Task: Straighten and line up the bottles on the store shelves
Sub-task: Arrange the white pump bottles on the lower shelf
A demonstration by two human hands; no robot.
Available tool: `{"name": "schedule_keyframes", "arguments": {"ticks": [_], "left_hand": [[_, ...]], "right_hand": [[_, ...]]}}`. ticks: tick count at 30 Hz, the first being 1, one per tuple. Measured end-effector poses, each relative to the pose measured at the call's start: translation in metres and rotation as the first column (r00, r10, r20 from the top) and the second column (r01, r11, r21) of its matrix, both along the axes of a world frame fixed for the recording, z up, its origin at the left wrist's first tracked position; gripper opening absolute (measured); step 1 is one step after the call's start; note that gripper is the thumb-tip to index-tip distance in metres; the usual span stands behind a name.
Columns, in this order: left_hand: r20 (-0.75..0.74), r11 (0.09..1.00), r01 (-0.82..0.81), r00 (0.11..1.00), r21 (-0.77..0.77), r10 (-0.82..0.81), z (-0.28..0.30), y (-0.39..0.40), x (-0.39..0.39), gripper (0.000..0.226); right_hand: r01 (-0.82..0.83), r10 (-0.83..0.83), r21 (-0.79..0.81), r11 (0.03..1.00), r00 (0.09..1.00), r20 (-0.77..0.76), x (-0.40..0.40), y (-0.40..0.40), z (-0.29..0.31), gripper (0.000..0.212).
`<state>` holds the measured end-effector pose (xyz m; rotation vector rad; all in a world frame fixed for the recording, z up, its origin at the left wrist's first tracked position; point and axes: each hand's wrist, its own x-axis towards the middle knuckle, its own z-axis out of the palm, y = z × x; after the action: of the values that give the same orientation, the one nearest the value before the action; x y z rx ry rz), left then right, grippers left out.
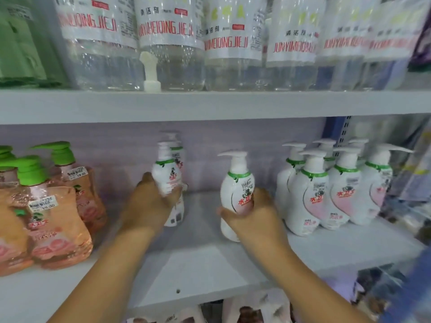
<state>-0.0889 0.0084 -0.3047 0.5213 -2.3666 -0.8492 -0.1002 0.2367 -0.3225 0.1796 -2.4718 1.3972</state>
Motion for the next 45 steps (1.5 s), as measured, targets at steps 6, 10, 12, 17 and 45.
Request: {"name": "schedule_keyframes", "arguments": {"ticks": [6, 10, 12, 17, 45], "left_hand": [[0.057, 0.976, 0.167, 0.983, 0.139, -0.176, 0.008, 0.085, 0.0, 0.061], [0.08, 0.936, 0.314, 0.941, 0.158, -0.329, 0.01, 0.116, -0.011, 0.074], [0.052, 0.842, 0.471, 0.865, 0.265, -0.5, 0.01, 0.119, -0.009, 0.082], [-0.042, 0.656, 0.623, 0.738, 0.426, -0.673, 0.011, 0.119, -0.009, 0.067], [-0.136, 0.911, 0.167, 0.983, 0.378, -0.124, -0.003, -0.015, -0.074, 0.05]], "right_hand": [[0.136, -0.13, 0.04, 0.99, 0.983, -0.13, 0.026, 0.056, 0.003, 0.066], [0.192, -0.178, 0.051, 0.98, 0.962, -0.208, 0.025, 0.068, -0.012, 0.071], [0.222, -0.2, 0.054, 0.974, 0.943, -0.267, 0.025, 0.07, -0.019, 0.078], [0.262, -0.218, 0.092, 0.961, 0.917, -0.335, 0.028, 0.069, -0.035, 0.078], [-0.049, 0.176, 0.369, 0.928, 0.931, -0.319, -0.007, 0.049, 0.134, 0.045]]}}
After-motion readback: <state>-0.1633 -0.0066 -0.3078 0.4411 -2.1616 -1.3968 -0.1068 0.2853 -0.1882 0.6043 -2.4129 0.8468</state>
